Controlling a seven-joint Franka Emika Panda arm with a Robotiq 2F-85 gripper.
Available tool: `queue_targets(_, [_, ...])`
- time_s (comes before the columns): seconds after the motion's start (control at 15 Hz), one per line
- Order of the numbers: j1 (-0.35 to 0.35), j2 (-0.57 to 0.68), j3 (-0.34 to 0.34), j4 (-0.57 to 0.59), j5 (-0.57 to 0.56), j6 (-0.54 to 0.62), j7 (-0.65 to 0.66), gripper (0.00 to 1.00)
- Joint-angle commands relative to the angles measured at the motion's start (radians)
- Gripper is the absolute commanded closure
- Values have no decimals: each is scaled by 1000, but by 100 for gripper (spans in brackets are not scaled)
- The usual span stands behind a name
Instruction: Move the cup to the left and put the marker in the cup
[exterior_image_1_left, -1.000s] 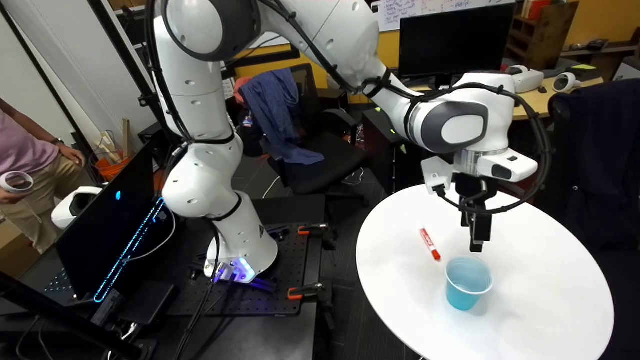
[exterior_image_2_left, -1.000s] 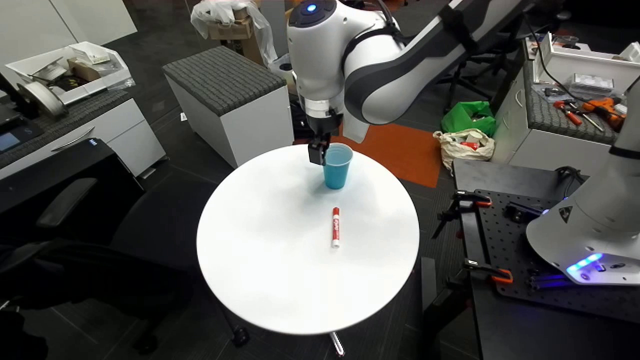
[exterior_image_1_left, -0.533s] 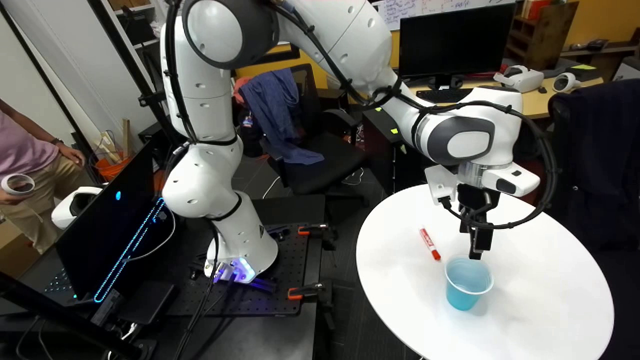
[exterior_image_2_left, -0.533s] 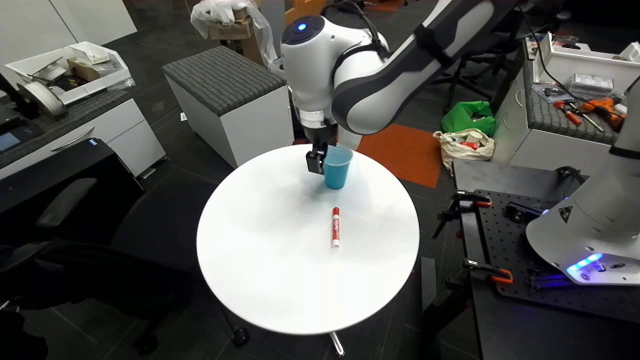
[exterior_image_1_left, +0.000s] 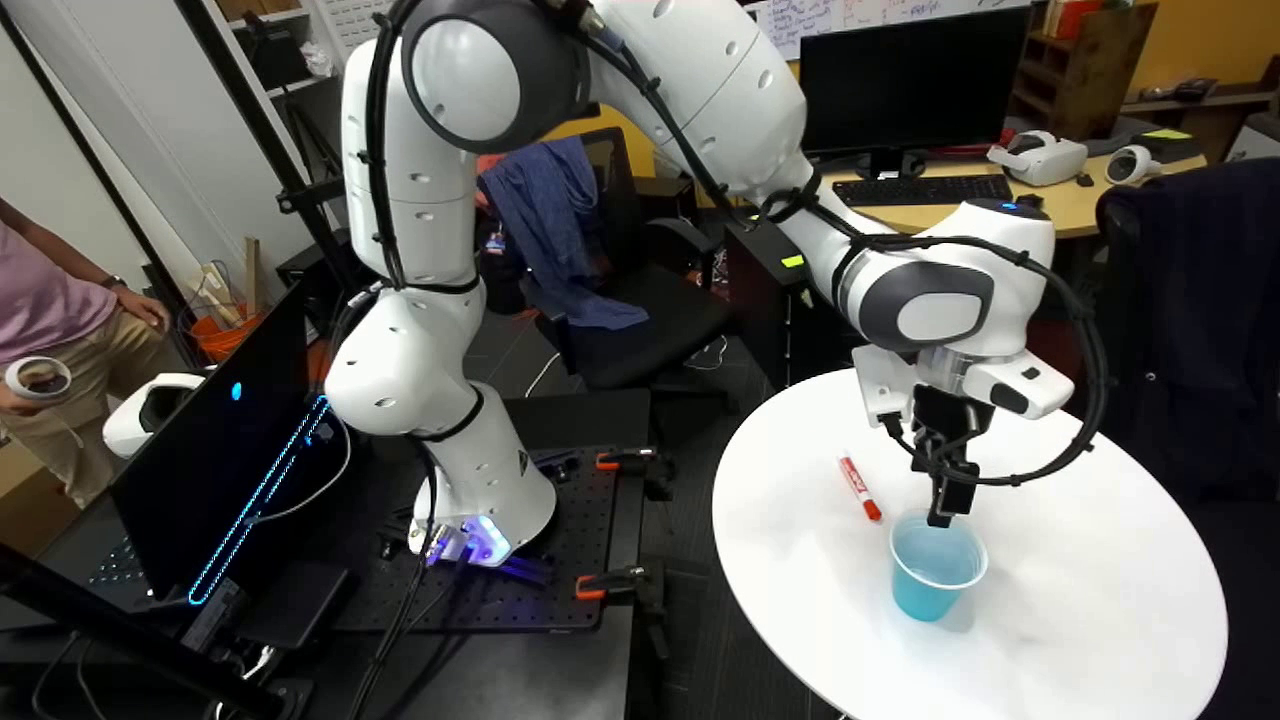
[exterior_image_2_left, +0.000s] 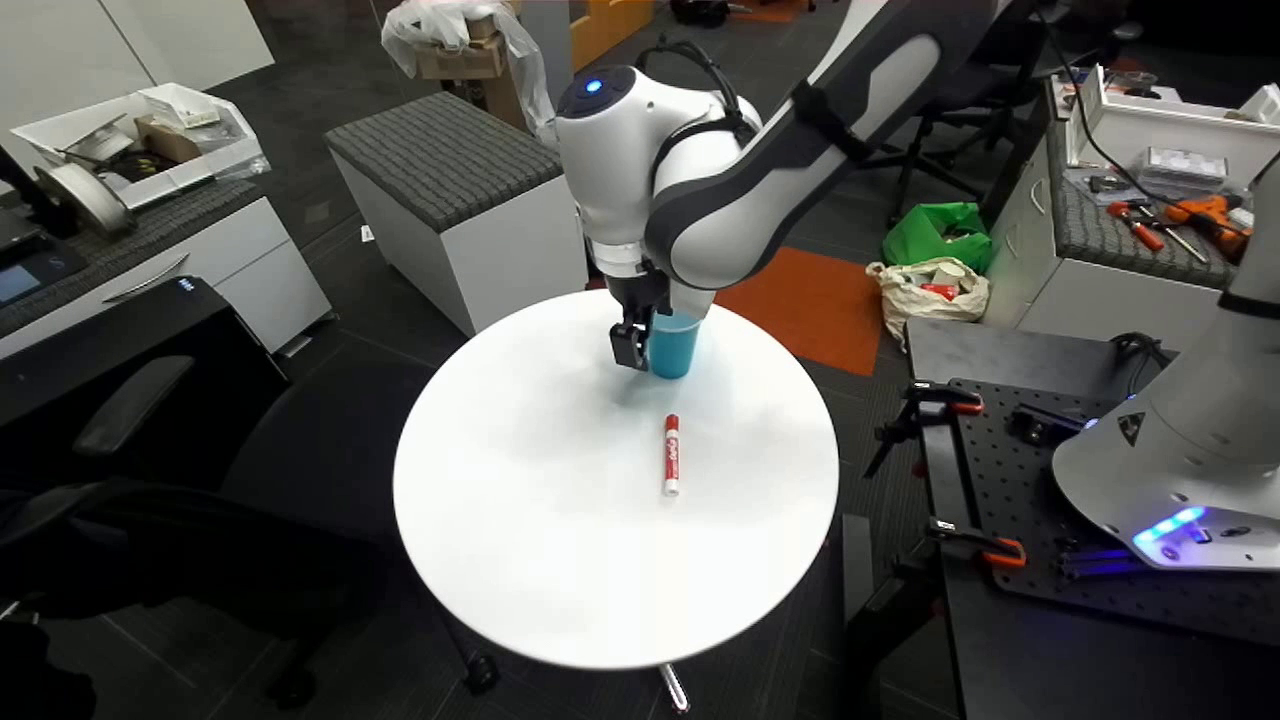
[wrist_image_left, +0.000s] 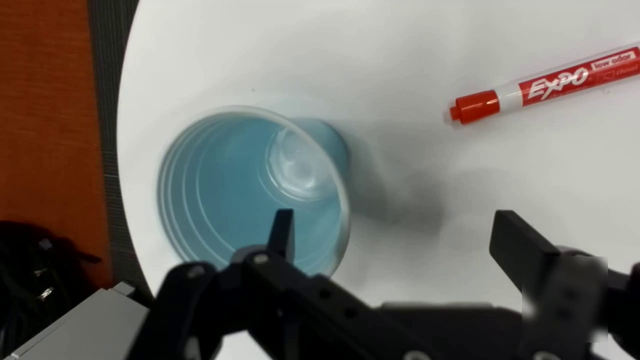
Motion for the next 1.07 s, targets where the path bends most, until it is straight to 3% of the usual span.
queue_targets(0.0, [9, 43, -12, 36, 53, 5, -46, 0])
queue_targets(0.27, [5, 75, -13, 55, 84, 2, -55, 0])
queue_targets(0.33, [4, 82, -14, 61, 89, 0, -57, 6])
queue_targets(0.4, [4, 86, -15, 64, 93, 0, -57, 26])
queue_targets(1.0, [-8, 92, -23, 79, 122, 8, -84, 95])
